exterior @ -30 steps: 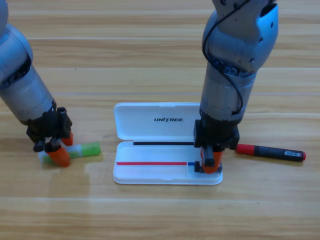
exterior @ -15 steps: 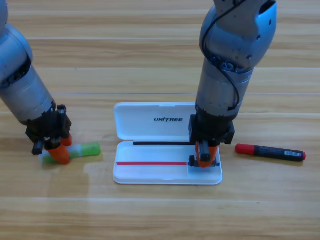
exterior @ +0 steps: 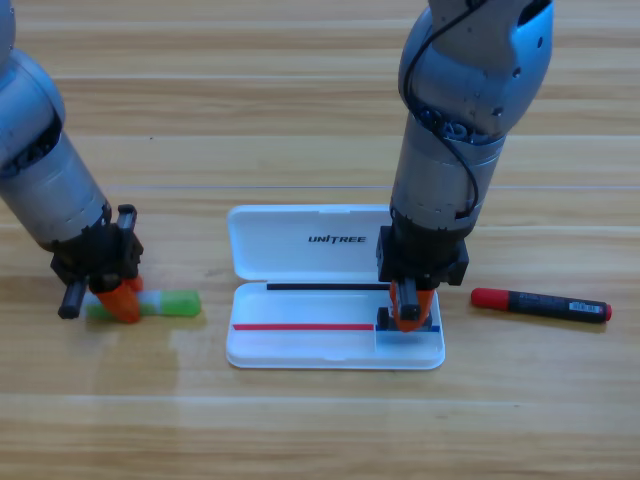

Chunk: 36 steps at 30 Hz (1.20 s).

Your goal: Clean up eraser and pencils

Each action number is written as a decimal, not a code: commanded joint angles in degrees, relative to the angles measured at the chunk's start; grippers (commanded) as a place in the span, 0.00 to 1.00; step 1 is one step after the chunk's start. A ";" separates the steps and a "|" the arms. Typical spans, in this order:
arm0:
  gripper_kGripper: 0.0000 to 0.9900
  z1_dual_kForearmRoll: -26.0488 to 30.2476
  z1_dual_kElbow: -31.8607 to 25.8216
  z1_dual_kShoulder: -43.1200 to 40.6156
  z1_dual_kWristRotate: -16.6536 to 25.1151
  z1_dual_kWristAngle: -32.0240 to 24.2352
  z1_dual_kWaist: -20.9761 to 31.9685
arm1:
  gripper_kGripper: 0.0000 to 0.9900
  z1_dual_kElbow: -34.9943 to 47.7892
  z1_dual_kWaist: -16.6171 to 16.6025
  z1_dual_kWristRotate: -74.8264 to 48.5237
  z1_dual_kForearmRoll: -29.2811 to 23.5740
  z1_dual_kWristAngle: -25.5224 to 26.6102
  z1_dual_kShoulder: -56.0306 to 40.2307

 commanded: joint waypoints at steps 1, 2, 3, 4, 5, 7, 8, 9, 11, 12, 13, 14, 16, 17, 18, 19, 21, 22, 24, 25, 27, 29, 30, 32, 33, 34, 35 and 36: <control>0.05 0.07 1.06 1.52 0.49 0.56 -0.72 | 0.01 0.62 0.99 -0.58 -0.90 -0.90 3.56; 0.05 0.25 0.97 1.61 0.49 0.56 -0.72 | 0.01 0.70 0.99 -0.58 -0.90 -0.90 3.65; 0.05 0.25 0.88 1.61 0.49 0.56 -0.72 | 0.01 0.62 0.99 -0.58 -0.90 -1.07 3.65; 0.05 0.25 0.79 1.61 0.49 0.56 -0.72 | 0.06 0.70 0.99 -0.58 -0.90 -1.16 3.65; 0.05 0.34 0.71 1.70 0.40 0.56 -0.72 | 0.12 0.70 0.99 -0.58 -0.90 -1.16 3.73; 0.03 0.51 0.44 1.70 0.31 0.56 -0.72 | 0.16 0.70 0.99 -0.58 -0.90 -1.43 3.82; 0.02 0.51 0.35 1.52 0.23 0.47 -0.72 | 0.16 0.62 0.99 -0.58 -0.90 -1.51 3.82; 0.00 0.51 0.35 1.43 0.05 0.47 -0.72 | 0.16 0.70 0.99 -0.58 -0.90 -1.60 3.91; 0.00 0.51 0.27 1.26 -0.04 0.47 -0.72 | 0.16 0.70 0.99 -0.58 -0.90 -1.60 3.91; 0.00 0.60 0.27 1.08 -0.04 0.47 -0.72 | 0.17 0.70 0.99 -0.58 -0.90 -1.60 3.82; 0.00 0.69 0.18 0.99 -0.12 0.56 -0.72 | 0.24 0.70 0.99 -0.58 -0.90 -1.60 3.82; 0.00 0.86 0.00 0.91 -0.12 0.56 -0.72 | 0.37 0.70 0.99 -0.58 -0.90 -1.60 3.73; 0.00 1.22 -0.35 1.08 -0.21 0.56 -0.72 | 0.50 0.62 0.99 -0.58 -0.90 -1.60 3.56; 0.00 1.48 -0.61 1.17 -0.21 0.56 -0.72 | 0.52 0.62 0.99 -0.58 -0.90 -1.60 3.56; 0.00 1.57 -0.70 1.17 -0.21 0.56 -0.72 | 0.52 0.62 0.99 -0.58 -0.90 -1.51 3.47; 0.00 1.57 -0.70 1.17 -0.21 0.56 -0.72 | 0.52 0.53 0.99 -0.58 -0.90 -1.43 3.38; 0.00 1.57 -0.70 1.17 -0.21 0.65 -0.72 | 0.53 0.44 0.99 -0.58 -0.90 -1.25 3.38; 0.00 1.66 -0.79 1.08 -0.30 0.65 -0.72 | 0.59 0.44 0.99 -0.58 -0.90 -1.16 3.38; 0.00 1.66 -0.79 1.17 -0.30 0.65 -0.72 | 0.74 0.35 0.99 -0.50 -0.90 -1.16 3.38; 0.00 1.66 -0.79 1.17 -0.30 0.65 -0.72 | 0.78 0.44 0.99 -0.50 -0.90 -1.16 3.29; 0.00 1.92 -1.05 0.99 -0.30 0.65 -0.72 | 0.80 0.53 0.99 -0.50 -0.90 -1.16 2.77; 0.00 3.33 -2.11 0.91 -0.48 0.74 -0.72 | 0.82 0.97 0.99 -0.41 -0.90 -1.16 1.01; 0.00 3.94 -2.72 0.64 -0.56 0.65 -0.72 | 0.83 1.67 0.99 -0.23 -0.72 -0.90 -0.49; 0.00 5.00 -3.69 -0.06 -0.92 0.65 -0.72 | 0.83 3.69 0.99 -0.23 -0.37 0.77 -4.44; 0.00 5.96 -4.39 -0.41 -1.00 0.65 -0.72 | 0.83 5.36 1.16 -0.23 -0.37 1.56 -6.90; 0.00 7.02 -5.27 -0.59 -1.00 0.65 -0.72 | 0.83 7.12 1.25 -0.23 -0.28 2.26 -9.54; 0.00 8.07 -6.32 -0.85 -1.00 0.65 -0.72 | 0.83 9.05 1.43 -0.23 -0.28 2.88 -12.09; 0.00 8.95 -7.20 -1.12 -1.00 0.65 -0.72 | 0.83 10.99 1.69 -0.23 -0.19 3.23 -14.64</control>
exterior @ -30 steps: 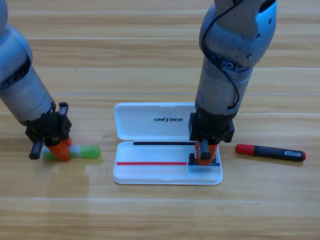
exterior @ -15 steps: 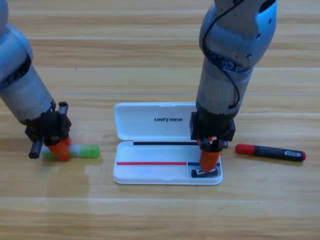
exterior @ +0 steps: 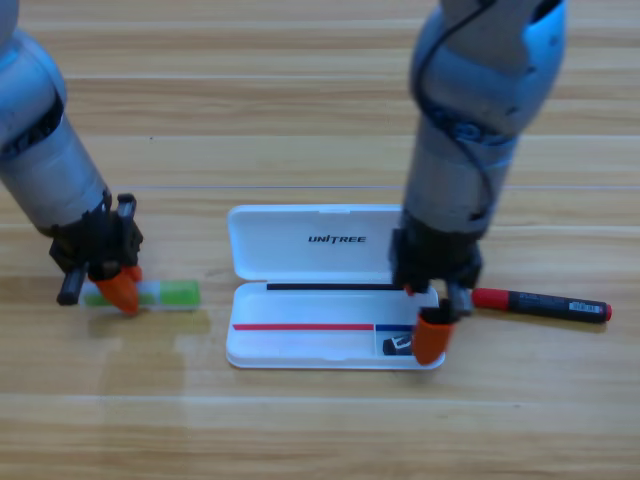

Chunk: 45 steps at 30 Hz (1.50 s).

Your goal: Clean up eraser and pencils

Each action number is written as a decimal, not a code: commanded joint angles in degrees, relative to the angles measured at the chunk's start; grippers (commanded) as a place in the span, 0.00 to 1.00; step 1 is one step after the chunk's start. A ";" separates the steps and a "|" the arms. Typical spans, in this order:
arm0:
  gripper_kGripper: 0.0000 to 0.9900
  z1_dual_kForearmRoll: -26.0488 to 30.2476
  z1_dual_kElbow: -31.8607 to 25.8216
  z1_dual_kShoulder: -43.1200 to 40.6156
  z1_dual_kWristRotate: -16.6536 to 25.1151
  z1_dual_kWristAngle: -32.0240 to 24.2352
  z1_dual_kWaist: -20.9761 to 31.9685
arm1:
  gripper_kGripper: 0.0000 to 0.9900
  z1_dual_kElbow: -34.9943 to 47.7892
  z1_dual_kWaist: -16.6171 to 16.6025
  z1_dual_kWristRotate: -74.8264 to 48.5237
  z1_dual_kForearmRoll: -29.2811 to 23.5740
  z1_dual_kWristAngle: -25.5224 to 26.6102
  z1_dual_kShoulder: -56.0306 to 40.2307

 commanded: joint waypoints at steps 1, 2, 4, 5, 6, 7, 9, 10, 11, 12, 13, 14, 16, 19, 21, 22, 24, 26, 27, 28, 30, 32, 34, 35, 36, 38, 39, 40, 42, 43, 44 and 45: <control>0.00 5.03 -4.31 -1.37 -0.69 0.47 -0.72 | 0.83 10.90 1.95 -0.23 -0.10 3.78 -15.48; 0.00 6.09 -5.28 -1.63 -0.69 0.39 -0.72 | 0.83 12.92 2.22 -0.23 -0.10 4.05 -17.94; 0.00 7.76 -7.12 -2.07 -0.60 0.12 -0.72 | 0.83 16.88 2.31 -0.23 -0.10 4.57 -22.60; 0.00 8.63 -8.00 -2.24 -0.69 0.12 -0.89 | 0.83 18.81 2.31 -0.23 -0.10 4.66 -24.62; 0.00 9.42 -8.71 -2.51 -0.78 0.03 -1.07 | 0.83 20.66 2.31 -0.23 -0.10 4.57 -26.56; 0.00 10.22 -9.41 -2.68 -0.87 0.03 -1.33 | 0.83 22.42 2.31 -0.41 -0.10 4.57 -28.14; 0.00 11.36 -10.38 -3.47 -1.48 0.03 -2.03 | 0.83 25.58 1.69 -1.20 -0.10 4.22 -30.60; 0.00 11.97 -10.82 -3.91 -1.75 -0.05 -2.47 | 0.83 26.90 1.16 -1.64 -0.10 3.87 -31.30; 0.00 12.68 -11.17 -4.35 -2.10 -0.05 -2.83 | 0.83 28.13 0.55 -2.16 -0.10 3.34 -31.65; 0.00 13.20 -11.52 -4.62 -2.36 -0.05 -3.35 | 0.83 29.10 -0.24 -2.69 -0.10 2.64 -31.65; 0.00 13.56 -11.61 -4.97 -2.71 -0.23 -3.79 | 0.83 29.89 -1.21 -3.22 -0.10 1.85 -31.65; 0.00 13.91 -11.78 -5.23 -3.15 -0.40 -4.32 | 0.83 30.68 -1.91 -3.57 -0.54 0.71 -31.39; 0.00 14.35 -12.05 -5.58 -4.03 -0.49 -5.64 | 0.83 32.00 -3.58 -4.71 -2.30 -0.79 -30.60; 0.00 14.43 -12.40 -5.41 -5.35 -0.84 -7.92 | 0.84 32.17 -6.66 -6.03 -5.55 -1.84 -26.91; 0.00 14.43 -12.75 -5.06 -6.14 -0.93 -9.59 | 0.84 31.91 -8.07 -6.65 -7.93 -2.72 -23.92; 0.00 14.43 -12.92 -4.88 -6.58 -0.93 -10.38 | 0.84 31.56 -8.59 -7.00 -8.98 -3.07 -22.69; 0.00 14.43 -13.36 -4.35 -7.37 -1.11 -12.14 | 0.84 30.41 -9.56 -7.35 -10.74 -3.07 -20.14; 0.00 14.43 -13.80 -3.65 -8.16 -1.20 -13.72 | 0.84 28.92 -10.53 -7.79 -11.79 -3.16 -17.77; 0.00 14.43 -14.07 -3.21 -8.43 -1.20 -14.43 | 0.84 28.13 -10.97 -7.88 -12.23 -3.16 -16.62; 0.00 14.43 -14.42 -2.86 -8.87 -1.20 -15.04 | 0.84 27.51 -11.32 -8.05 -12.58 -3.16 -15.57; 0.00 14.43 -14.95 -2.07 -8.95 -1.20 -16.10 | 0.84 26.28 -11.93 -8.23 -12.94 -3.16 -13.90; 0.00 14.43 -15.39 -1.28 -8.95 -1.20 -16.80 | 0.84 25.14 -12.55 -8.58 -12.94 -3.16 -12.49; 0.00 14.43 -15.65 -0.57 -8.87 -1.11 -17.50 | 0.84 24.44 -13.08 -9.37 -13.11 -3.42 -11.17; 0.00 14.43 -15.83 -0.13 -8.78 -1.11 -17.77 | 0.84 24.09 -13.43 -9.63 -13.29 -3.69 -10.56; 0.00 14.43 -15.91 0.22 -8.78 -1.11 -18.12 | 0.84 23.82 -13.69 -10.07 -13.29 -3.86 -9.94; 0.00 14.43 -16.09 0.66 -8.78 -1.20 -18.82 | 0.84 23.38 -14.22 -10.60 -13.29 -4.04 -8.89; 0.00 14.43 -16.09 0.92 -8.78 -1.28 -19.00 | 0.84 23.38 -14.48 -11.04 -13.29 -4.22 -8.54; 0.00 14.35 -16.18 1.18 -8.78 -1.28 -19.35 | 0.84 23.30 -14.66 -11.57 -13.29 -4.30 -8.19; 0.00 14.26 -16.35 1.80 -8.78 -1.37 -19.79 | 0.84 23.03 -14.92 -12.10 -13.29 -4.39 -7.57; 0.00 14.26 -16.62 2.15 -8.78 -1.46 -19.96 | 0.84 22.86 -15.10 -12.36 -13.29 -4.48 -7.22; 0.00 14.26 -16.88 2.59 -8.78 -1.46 -20.23 | 0.84 22.77 -15.18 -12.62 -13.29 -4.57 -6.96; 0.00 14.17 -17.14 3.12 -8.78 -1.46 -20.40 | 0.84 22.68 -15.18 -12.89 -13.29 -4.66 -6.78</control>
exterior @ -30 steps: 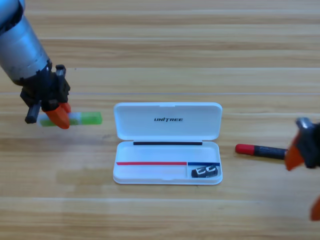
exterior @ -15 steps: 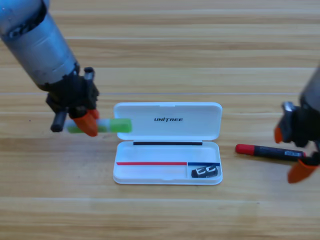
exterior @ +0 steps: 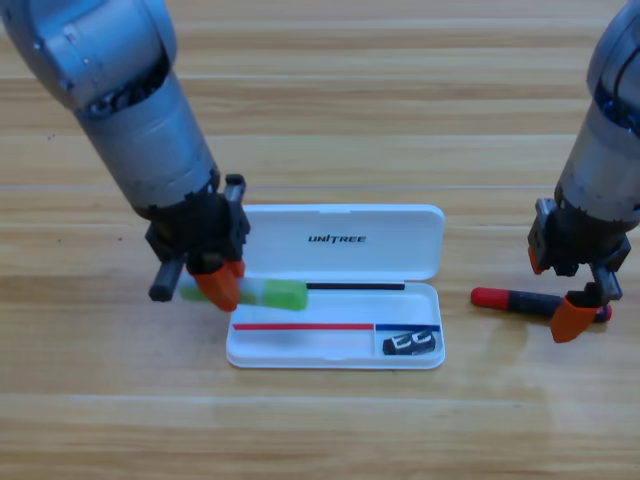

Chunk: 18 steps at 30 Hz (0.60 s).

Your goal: Clean up eraser and pencils

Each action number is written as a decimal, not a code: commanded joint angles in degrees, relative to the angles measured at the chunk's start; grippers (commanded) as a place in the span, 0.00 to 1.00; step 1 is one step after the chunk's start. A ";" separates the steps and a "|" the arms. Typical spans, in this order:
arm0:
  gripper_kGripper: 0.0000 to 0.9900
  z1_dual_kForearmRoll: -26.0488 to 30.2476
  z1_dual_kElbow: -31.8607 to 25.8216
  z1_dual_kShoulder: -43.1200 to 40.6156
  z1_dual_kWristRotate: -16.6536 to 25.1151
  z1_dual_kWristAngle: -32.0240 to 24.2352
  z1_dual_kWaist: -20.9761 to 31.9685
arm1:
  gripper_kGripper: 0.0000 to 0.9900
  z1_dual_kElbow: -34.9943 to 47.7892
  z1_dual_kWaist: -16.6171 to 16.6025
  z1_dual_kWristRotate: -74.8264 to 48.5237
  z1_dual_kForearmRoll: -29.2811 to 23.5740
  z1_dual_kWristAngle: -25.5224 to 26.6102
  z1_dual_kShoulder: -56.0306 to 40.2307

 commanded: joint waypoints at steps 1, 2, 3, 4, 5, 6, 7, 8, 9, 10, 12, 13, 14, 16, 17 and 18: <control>0.00 0.05 -1.82 4.80 -0.26 -0.90 -2.78 | 0.84 -0.87 -2.54 -1.73 -0.76 -0.91 4.86; 0.00 0.05 -2.26 5.50 -0.26 -0.90 -2.96 | 0.84 -0.87 -2.54 -1.90 -0.76 -0.91 5.12; 0.00 0.05 -2.70 6.21 -0.26 -0.99 -3.13 | 0.84 -0.96 -2.54 -2.08 -0.76 -0.91 5.39; 0.00 -0.04 -3.14 7.08 -0.26 -1.08 -3.22 | 0.84 -1.14 -2.54 -2.17 -0.76 -0.91 5.74; 0.00 -0.04 -3.57 7.79 -0.26 -1.17 -3.31 | 0.84 -1.22 -2.54 -2.17 -0.76 -0.91 6.09; 0.00 -0.04 -4.01 8.31 -0.26 -1.17 -3.31 | 0.84 -1.31 -2.54 -2.17 -0.76 -0.91 6.44; 0.00 -0.04 -4.37 8.84 -0.26 -1.25 -3.40 | 0.84 -1.40 -2.54 -2.25 -0.76 -0.91 6.71; 0.00 -0.04 -4.63 9.28 -0.26 -1.25 -3.40 | 0.83 -1.49 -2.54 -2.25 -0.76 -0.91 7.15; 0.00 -0.13 -4.98 9.54 -0.26 -1.25 -3.40 | 0.83 -1.49 -2.54 -2.34 -0.76 -1.00 7.41; 0.00 -0.13 -5.24 9.90 -0.35 -1.25 -3.40 | 0.83 -1.49 -2.54 -2.34 -0.76 -1.00 7.67; 0.00 -0.13 -5.68 10.25 -0.35 -1.34 -3.40 | 0.83 -1.49 -2.54 -2.52 -0.76 -1.09 8.02; 0.00 -0.13 -5.95 10.51 -0.52 -1.34 -3.40 | 0.80 -1.57 -2.54 -2.69 -0.76 -1.17 8.20; 0.00 -0.13 -6.21 10.69 -0.52 -1.43 -3.40 | 0.77 -1.66 -2.54 -2.69 -0.76 -1.17 8.38; 0.00 -0.13 -6.56 11.04 -0.61 -1.52 -3.40 | 0.77 -1.84 -2.54 -2.78 -0.76 -1.17 8.82; 0.00 -0.13 -6.65 11.21 -0.61 -1.61 -3.40 | 0.77 -1.93 -2.54 -2.78 -0.76 -1.26 9.08; 0.00 -0.13 -6.74 11.30 -0.70 -1.61 -3.40 | 0.77 -2.10 -2.54 -2.78 -0.76 -1.26 9.34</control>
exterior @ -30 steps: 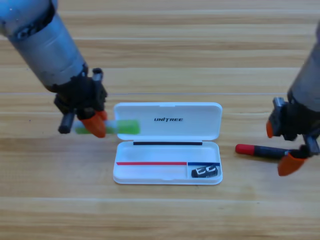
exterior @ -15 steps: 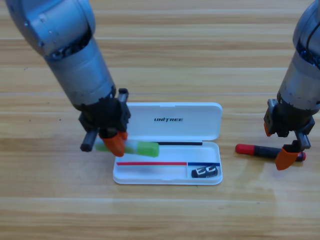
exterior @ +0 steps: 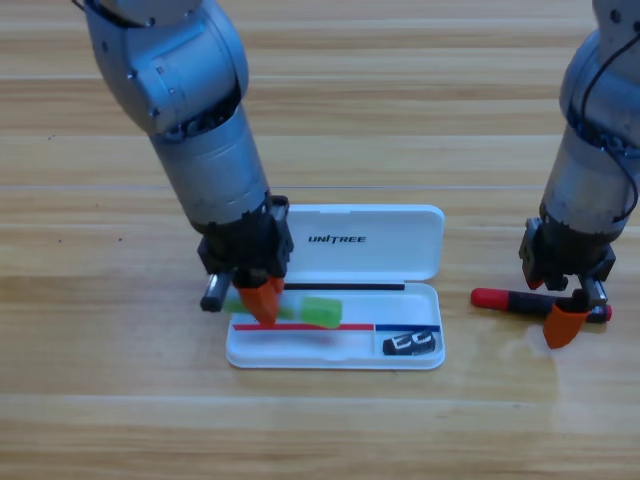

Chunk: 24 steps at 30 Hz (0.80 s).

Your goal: Clean up eraser and pencils

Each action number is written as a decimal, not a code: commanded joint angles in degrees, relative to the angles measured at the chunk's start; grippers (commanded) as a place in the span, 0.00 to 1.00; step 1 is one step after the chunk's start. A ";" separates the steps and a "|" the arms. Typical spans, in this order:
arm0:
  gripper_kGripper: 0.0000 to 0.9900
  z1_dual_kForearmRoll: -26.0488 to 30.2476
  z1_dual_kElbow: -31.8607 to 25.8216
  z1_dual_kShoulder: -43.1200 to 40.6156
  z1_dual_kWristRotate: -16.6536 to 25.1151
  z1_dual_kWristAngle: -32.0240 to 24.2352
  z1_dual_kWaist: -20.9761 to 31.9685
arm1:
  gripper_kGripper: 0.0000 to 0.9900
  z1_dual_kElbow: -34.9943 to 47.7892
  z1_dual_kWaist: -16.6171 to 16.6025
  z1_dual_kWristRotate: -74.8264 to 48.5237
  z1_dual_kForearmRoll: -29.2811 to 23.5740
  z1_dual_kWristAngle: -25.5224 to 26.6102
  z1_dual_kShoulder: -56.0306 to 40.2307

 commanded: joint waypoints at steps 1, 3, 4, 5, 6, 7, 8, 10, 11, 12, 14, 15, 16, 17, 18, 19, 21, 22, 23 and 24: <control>0.00 -0.12 -1.37 3.57 -0.70 -0.99 -1.56 | 0.76 -0.43 -1.47 -0.58 -0.76 -1.05 4.49; 0.00 -0.12 -1.54 3.83 -0.87 -0.99 -1.56 | 0.76 -0.69 -1.47 -0.66 -0.76 -1.05 4.93; 0.00 -0.12 -1.63 3.92 -0.96 -0.99 -1.56 | 0.74 -0.78 -1.47 -0.66 -0.76 -1.22 5.10; 0.00 -0.12 -1.72 4.00 -0.96 -1.08 -1.56 | 0.66 -0.87 -1.47 -0.66 -0.76 -1.13 5.28; 0.00 -0.03 -1.72 4.09 -1.05 -1.08 -1.56 | 0.58 -0.96 -1.47 -0.84 -0.76 -1.13 5.37; 0.00 -0.03 -1.72 4.18 -1.14 -1.08 -1.64 | 0.52 -1.04 -1.47 -0.93 -0.76 -1.13 5.46; 0.00 -0.03 -1.72 4.18 -1.22 -1.08 -1.73 | 0.47 -1.13 -1.47 -1.02 -0.76 -1.13 5.63; 0.00 -0.03 -1.72 4.18 -1.31 -1.17 -1.82 | 0.35 -1.31 -1.47 -1.10 -0.76 -1.13 5.81; 0.00 -0.03 -1.72 4.18 -1.31 -1.17 -1.91 | 0.30 -1.40 -1.47 -1.19 -0.76 -1.13 5.90; 0.00 -0.03 -1.72 4.18 -1.40 -1.25 -1.91 | 0.24 -1.40 -1.47 -1.19 -0.76 -1.13 6.07; 0.00 -0.03 -1.81 4.36 -1.40 -1.25 -2.08 | 0.13 -1.48 -1.47 -1.37 -0.76 -1.13 6.34; 0.00 -0.03 -1.89 4.36 -1.40 -1.25 -2.17 | 0.10 -1.48 -1.47 -1.45 -0.76 -1.13 6.42; 0.00 -0.03 -1.98 4.44 -1.40 -1.34 -2.26 | 0.05 -1.57 -1.47 -1.45 -0.76 -1.13 6.60; 0.00 -0.03 -2.07 4.53 -1.40 -1.34 -2.26 | 0.00 -1.66 -1.47 -1.54 -0.76 -1.13 6.69; 0.00 -0.03 -2.16 4.53 -1.40 -1.34 -2.35 | 0.00 -1.75 -1.47 -1.45 -0.76 -1.13 6.69; 0.00 -0.03 -2.25 4.62 -1.40 -1.34 -2.52 | 0.00 -1.84 -1.47 -1.54 -0.84 -1.13 6.69; 0.00 -0.03 -2.51 4.80 -1.40 -1.52 -2.61 | 0.00 -1.92 -1.47 -1.45 -0.84 -1.13 6.60; 0.00 -0.03 -2.60 4.97 -1.40 -1.52 -2.70 | 0.00 -2.01 -1.47 -1.45 -0.76 -1.13 6.51; 0.00 -0.03 -2.69 5.06 -1.40 -1.52 -2.88 | 0.00 -2.01 -1.47 -1.45 -0.84 -1.13 6.25; 0.00 -0.03 -2.77 5.15 -1.49 -1.52 -2.96 | 0.00 -2.01 -1.47 -1.54 -0.84 -1.13 6.07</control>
